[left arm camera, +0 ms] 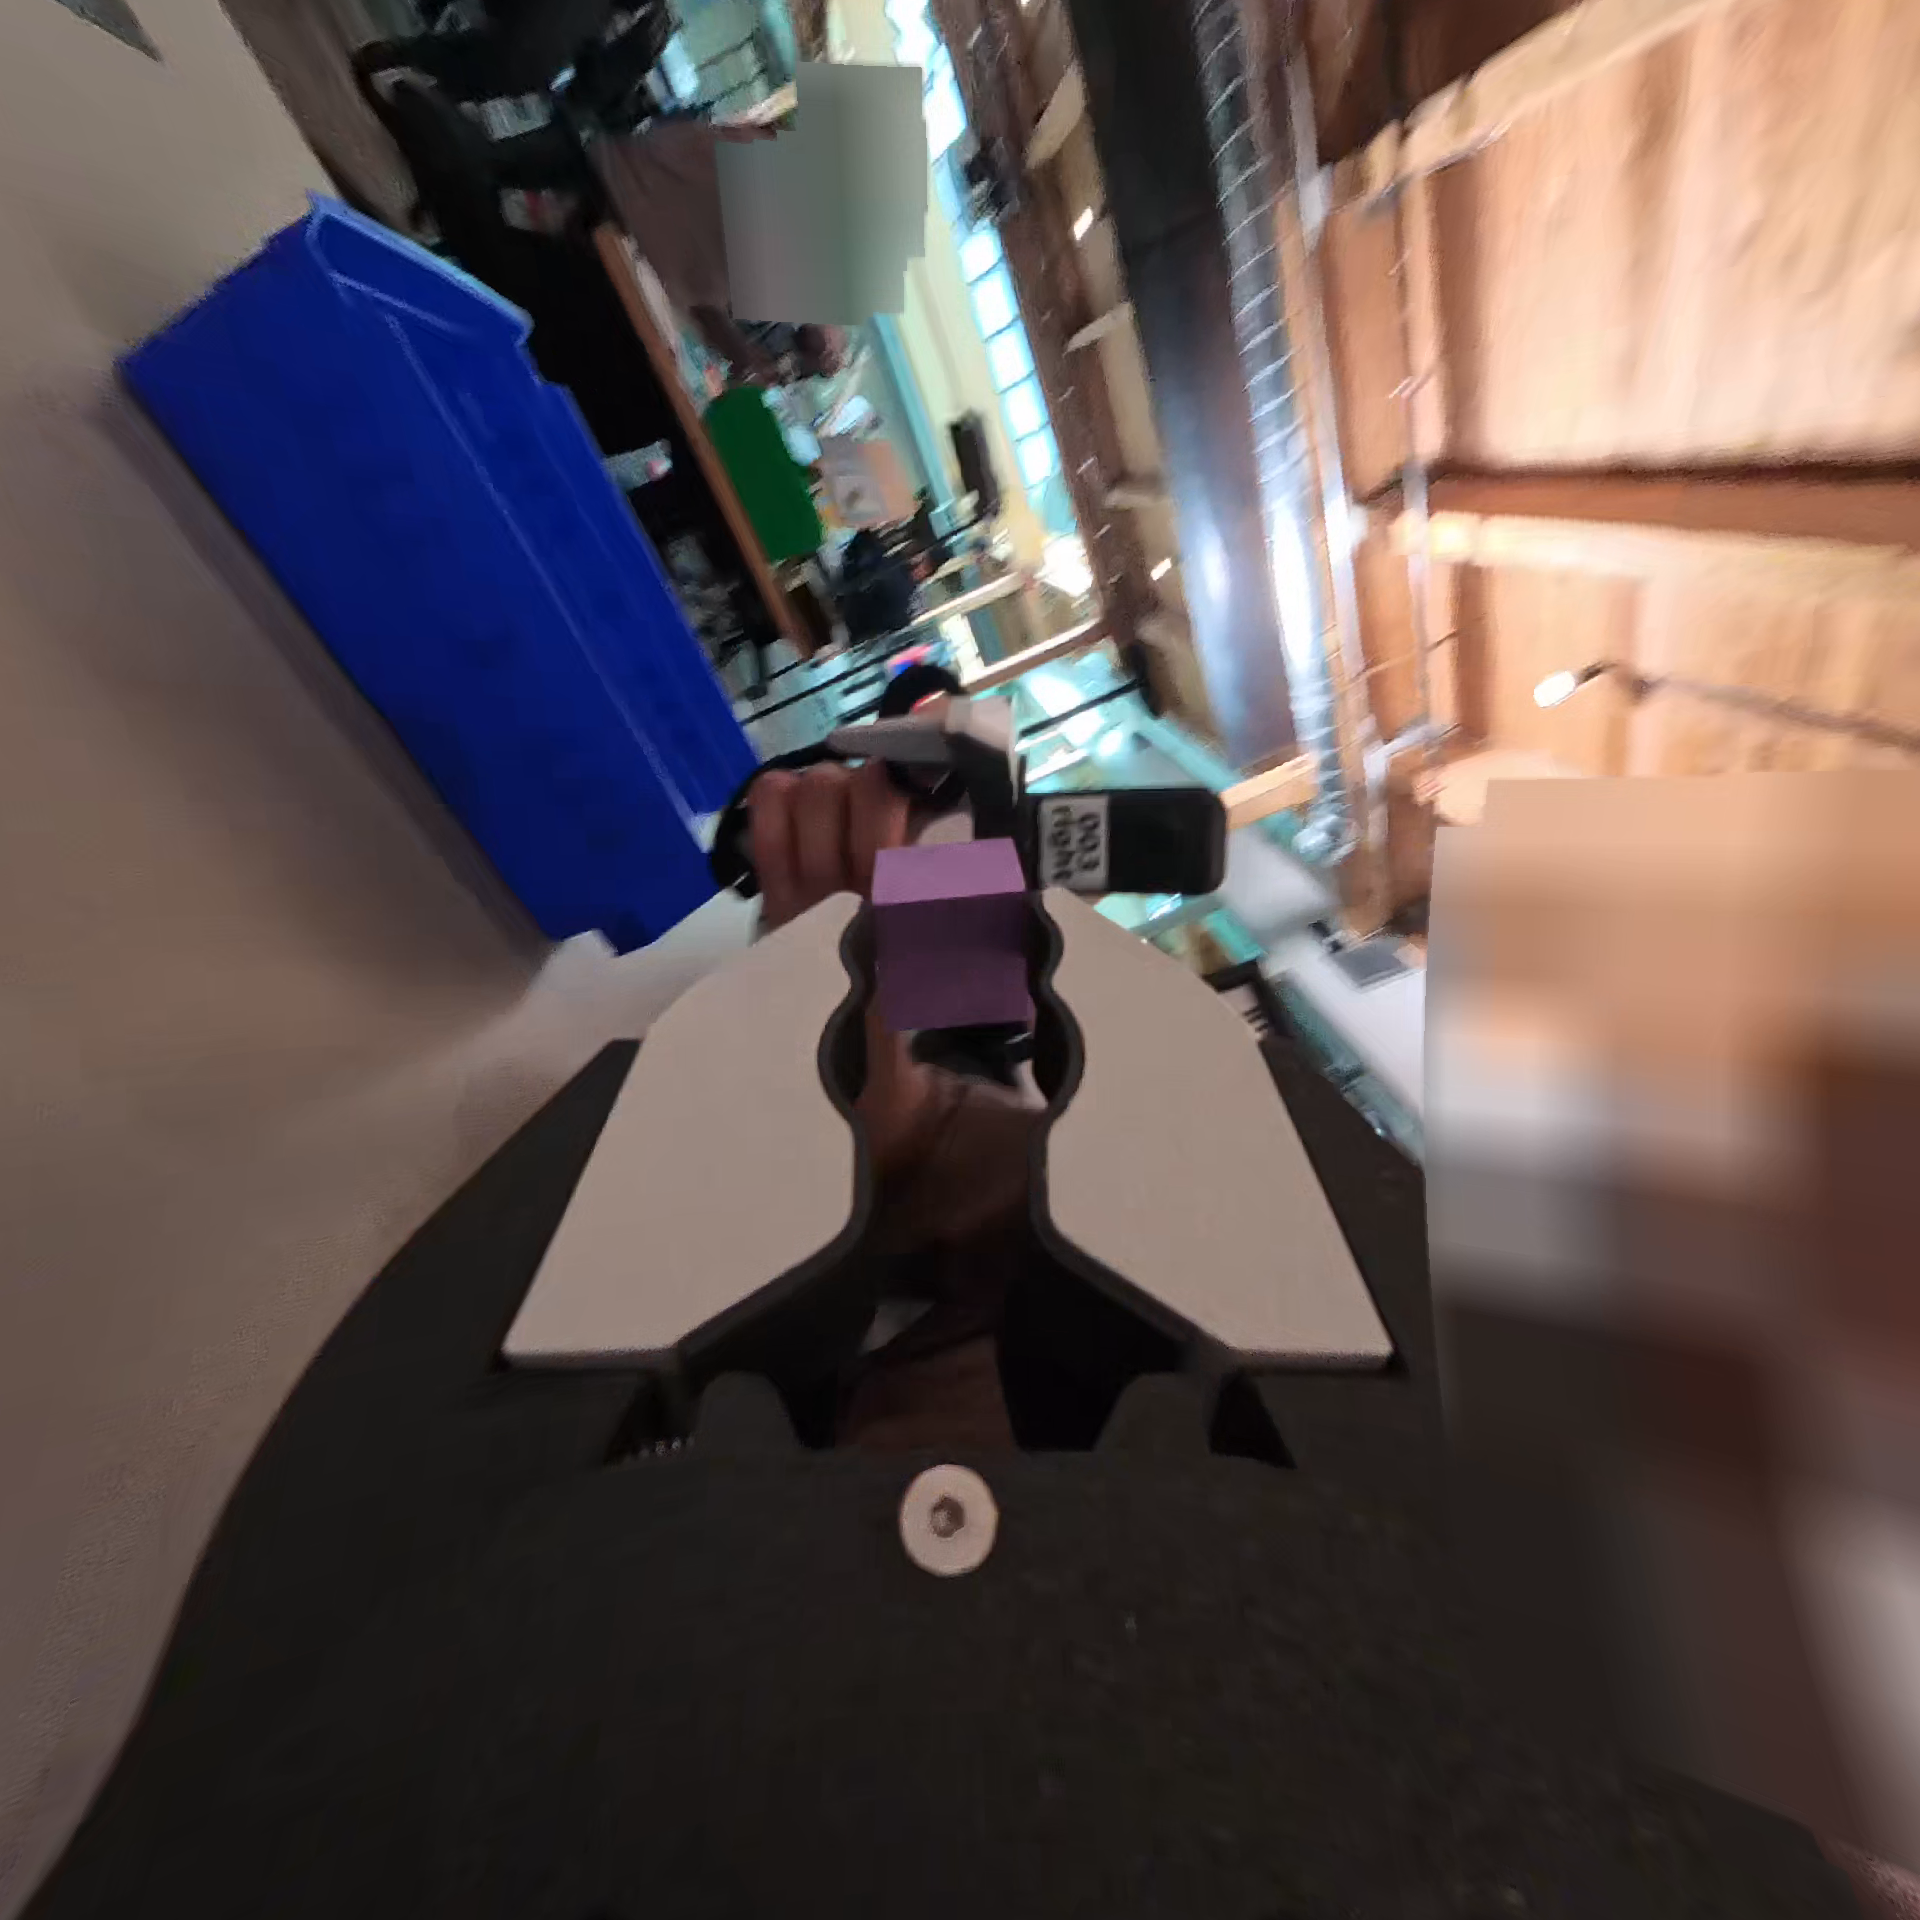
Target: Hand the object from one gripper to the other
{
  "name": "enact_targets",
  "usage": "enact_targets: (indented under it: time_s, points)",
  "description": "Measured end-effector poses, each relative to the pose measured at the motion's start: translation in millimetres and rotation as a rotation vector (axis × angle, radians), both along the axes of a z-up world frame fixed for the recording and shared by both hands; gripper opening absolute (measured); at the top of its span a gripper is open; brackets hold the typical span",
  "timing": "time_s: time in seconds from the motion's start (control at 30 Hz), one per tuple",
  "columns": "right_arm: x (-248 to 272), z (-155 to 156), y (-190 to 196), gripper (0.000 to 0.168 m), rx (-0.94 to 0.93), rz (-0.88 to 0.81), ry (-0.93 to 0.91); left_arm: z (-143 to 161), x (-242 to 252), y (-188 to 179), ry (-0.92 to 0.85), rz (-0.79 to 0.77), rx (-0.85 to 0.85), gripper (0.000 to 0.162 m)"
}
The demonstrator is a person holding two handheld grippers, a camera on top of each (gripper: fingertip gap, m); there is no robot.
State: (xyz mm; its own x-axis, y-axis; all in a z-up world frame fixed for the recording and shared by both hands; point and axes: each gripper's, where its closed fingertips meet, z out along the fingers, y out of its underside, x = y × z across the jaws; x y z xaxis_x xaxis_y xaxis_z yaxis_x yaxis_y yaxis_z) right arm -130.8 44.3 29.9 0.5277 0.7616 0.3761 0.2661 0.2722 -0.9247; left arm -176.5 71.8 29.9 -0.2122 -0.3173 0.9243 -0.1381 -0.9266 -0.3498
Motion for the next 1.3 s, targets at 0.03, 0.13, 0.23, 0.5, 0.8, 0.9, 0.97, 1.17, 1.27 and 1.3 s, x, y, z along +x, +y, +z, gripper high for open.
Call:
enact_targets:
  time_s: [0.03,0.13,0.23,0.5,0.8,0.9,0.97,1.17,1.27,1.3]
  points:
    - [-8,1,1,0.056,-0.007,0.034,0.015,0,5,0,-0.042,0.001,-0.052,0.026]
    - [-19,-11,5,0.055,-0.052,0.058,-0.014,-8,22,-14,-0.060,-0.063,-0.107,0.026]
    - [-18,-12,8,0.052,-0.072,0.070,0.051,-13,32,-24,-0.066,-0.083,-0.116,0.027]
    - [0,0,-8,0.026,-0.186,0.164,0.119,-7,33,-36,-0.069,-0.099,-0.060,0.031]
    - [229,31,41,0.026,-0.332,-0.654,0.094,-56,-104,18,0.566,0.603,0.670,0.051]
    - [282,-39,57,0.026,-0.598,-0.857,0.026,-85,-168,47,0.807,0.895,0.736,0.041]
    - [292,-92,64,0.026,-0.786,-0.890,-0.032,-100,-191,55,0.835,0.984,0.713,0.040]
    - [278,-190,71,0.027,-1.075,-0.856,-0.310,-128,-209,58,0.912,0.978,0.705,0.041]
    - [272,-201,75,0.027,-1.063,-0.870,-0.451,-130,-209,55,0.963,0.971,0.764,0.040]
    - [268,-202,75,0.027,-1.072,-0.862,-0.467,-131,-211,54,0.980,0.975,0.766,0.040]
